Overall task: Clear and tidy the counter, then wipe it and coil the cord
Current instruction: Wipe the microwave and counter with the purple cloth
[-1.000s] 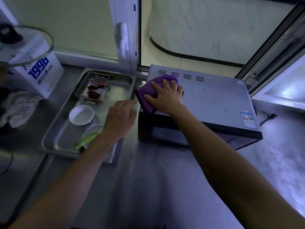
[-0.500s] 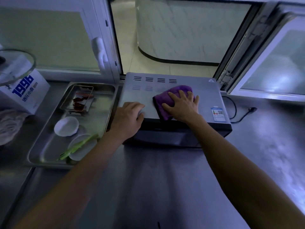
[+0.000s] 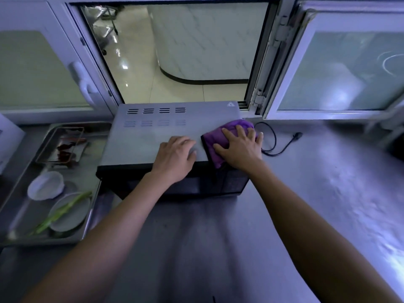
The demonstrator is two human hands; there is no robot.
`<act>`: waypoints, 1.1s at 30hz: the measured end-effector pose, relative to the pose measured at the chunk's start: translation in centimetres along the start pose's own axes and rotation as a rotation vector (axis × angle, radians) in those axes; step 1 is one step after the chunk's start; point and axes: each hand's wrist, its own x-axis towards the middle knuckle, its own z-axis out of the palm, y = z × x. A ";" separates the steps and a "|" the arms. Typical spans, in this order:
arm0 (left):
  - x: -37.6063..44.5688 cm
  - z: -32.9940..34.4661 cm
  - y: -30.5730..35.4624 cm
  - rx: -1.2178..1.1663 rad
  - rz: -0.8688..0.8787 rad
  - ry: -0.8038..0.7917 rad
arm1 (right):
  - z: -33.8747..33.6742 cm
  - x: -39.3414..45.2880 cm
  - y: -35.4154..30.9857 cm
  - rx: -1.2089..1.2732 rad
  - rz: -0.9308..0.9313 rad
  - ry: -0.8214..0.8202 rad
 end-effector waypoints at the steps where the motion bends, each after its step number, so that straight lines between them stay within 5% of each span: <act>1: 0.4 0.1 0.1 0.005 -0.003 -0.004 | 0.0 0.3 0.1 -0.001 0.002 0.002; 20: 8.7 0.3 -5.7 0.012 -0.098 -0.048 | -0.1 12.4 -2.2 -0.077 -0.040 -0.062; 33: 3.8 -2.1 -13.8 0.005 -0.145 0.030 | 0.9 12.3 -12.5 -0.092 -0.124 -0.072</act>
